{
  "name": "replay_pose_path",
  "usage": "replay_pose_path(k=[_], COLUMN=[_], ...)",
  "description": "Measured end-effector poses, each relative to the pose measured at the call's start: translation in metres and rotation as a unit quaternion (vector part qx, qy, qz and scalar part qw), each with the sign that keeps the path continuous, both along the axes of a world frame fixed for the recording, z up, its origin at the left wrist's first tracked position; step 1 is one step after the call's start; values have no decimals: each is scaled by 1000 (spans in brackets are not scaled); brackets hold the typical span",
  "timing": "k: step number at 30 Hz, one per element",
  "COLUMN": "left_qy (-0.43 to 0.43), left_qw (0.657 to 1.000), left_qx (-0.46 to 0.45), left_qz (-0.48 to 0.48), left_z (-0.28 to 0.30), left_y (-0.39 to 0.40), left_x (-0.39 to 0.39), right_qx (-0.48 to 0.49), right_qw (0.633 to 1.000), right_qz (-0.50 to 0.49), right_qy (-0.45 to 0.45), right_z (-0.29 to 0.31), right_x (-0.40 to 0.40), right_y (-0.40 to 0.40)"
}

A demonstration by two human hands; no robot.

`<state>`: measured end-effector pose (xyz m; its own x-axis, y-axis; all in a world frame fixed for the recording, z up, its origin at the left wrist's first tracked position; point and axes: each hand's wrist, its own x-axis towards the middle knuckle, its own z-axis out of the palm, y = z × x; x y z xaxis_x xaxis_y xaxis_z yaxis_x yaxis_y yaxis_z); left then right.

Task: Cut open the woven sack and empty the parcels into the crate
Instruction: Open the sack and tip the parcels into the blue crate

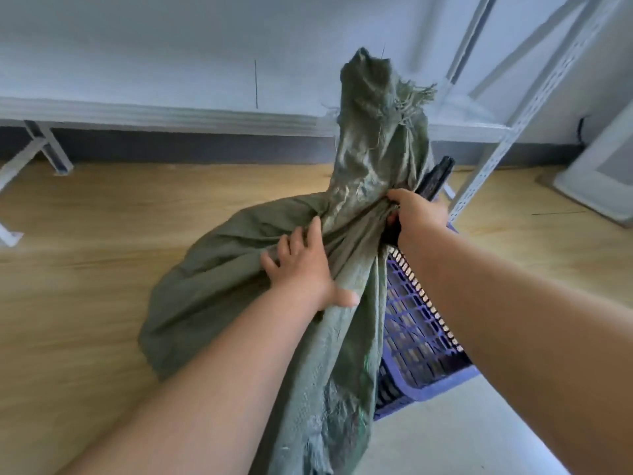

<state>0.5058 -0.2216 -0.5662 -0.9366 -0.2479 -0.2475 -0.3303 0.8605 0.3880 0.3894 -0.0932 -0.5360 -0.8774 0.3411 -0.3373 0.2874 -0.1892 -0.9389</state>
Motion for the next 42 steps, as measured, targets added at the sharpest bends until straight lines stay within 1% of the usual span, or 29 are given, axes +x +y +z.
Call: replay_pose_path(k=[2, 4, 6, 8, 10, 12, 14, 16, 18, 19, 20, 21, 22, 23, 24, 25, 26, 27, 28, 29, 30, 31, 32, 33, 34, 36, 37, 39, 42], left_qy=[30, 42, 17, -3, -7, -11, -15, -33, -81, -119, -149, -165, -167, -156, -133, -110, -107, -126, -155, -177, -183, -175, -141, -73, 25, 215, 264, 276, 218], left_qw=[999, 998, 998, 997, 997, 998, 993, 978, 962, 957, 954, 955, 959, 965, 971, 975, 974, 967, 958, 951, 954, 964, 982, 996, 999, 966, 946, 936, 952], left_qx=[-13, -24, -44, -67, -72, -65, -102, -158, -172, -168, -160, -149, -138, -133, -139, -155, -174, -198, -219, -223, -205, -164, -99, -34, 6, -22, -50, -80, -71], left_qz=[-20, -42, -51, -45, -25, -15, -52, -130, -194, -206, -206, -196, -183, -166, -143, -118, -99, -96, -106, -116, -120, -110, -75, -24, 36, 143, 178, 205, 202], left_z=[-13, -29, -46, -60, -66, -65, -64, -67, -76, -80, -81, -82, -83, -83, -85, -88, -91, -94, -95, -95, -92, -88, -83, -77, -72, -63, -60, -56, -55], left_y=[20, 43, 63, 75, 81, 88, 100, 114, 128, 132, 134, 134, 136, 137, 141, 144, 146, 149, 151, 152, 151, 148, 145, 140, 134, 120, 110, 90, 66], left_x=[0, 1, 1, 0, -7, -16, -23, -24, -22, -21, -21, -21, -22, -22, -22, -21, -21, -21, -22, -25, -29, -33, -36, -38, -38, -34, -31, -24, -17], right_qx=[8, 2, 22, 79, 160, 192, 233, 336, 415, 433, 436, 435, 443, 457, 453, 428, 406, 398, 412, 421, 403, 361, 318, 291, 271, 246, 244, 248, 277], right_qw=[999, 994, 985, 981, 979, 978, 963, 907, 839, 819, 811, 808, 791, 748, 692, 650, 636, 650, 690, 755, 821, 871, 898, 906, 905, 887, 872, 838, 788], right_qz=[-38, -27, -6, -16, -59, -76, -7, 111, 241, 303, 353, 389, 422, 472, 532, 578, 595, 583, 537, 456, 371, 317, 302, 307, 317, 352, 372, 416, 482], right_qy=[-36, -108, -169, -177, -114, 13, 133, 226, 258, 224, 163, 85, -1, -93, -180, -245, -278, -281, -258, -213, -159, -98, -34, 27, 84, 174, 205, 250, 265], right_z=[-19, -43, -65, -74, -72, -63, -54, -49, -59, -70, -82, -97, -112, -125, -135, -143, -148, -150, -151, -150, -146, -138, -128, -117, -105, -84, -75, -62, -57], right_x=[-7, -6, -4, 0, -1, -5, -6, -5, -8, -9, -10, -10, -9, -6, -2, 1, 3, 1, -3, -8, -12, -16, -18, -19, -17, -7, -3, 7, 13], right_y=[27, 52, 74, 90, 100, 102, 94, 84, 80, 82, 88, 98, 110, 122, 132, 141, 146, 148, 149, 149, 147, 142, 134, 124, 112, 87, 75, 52, 20])
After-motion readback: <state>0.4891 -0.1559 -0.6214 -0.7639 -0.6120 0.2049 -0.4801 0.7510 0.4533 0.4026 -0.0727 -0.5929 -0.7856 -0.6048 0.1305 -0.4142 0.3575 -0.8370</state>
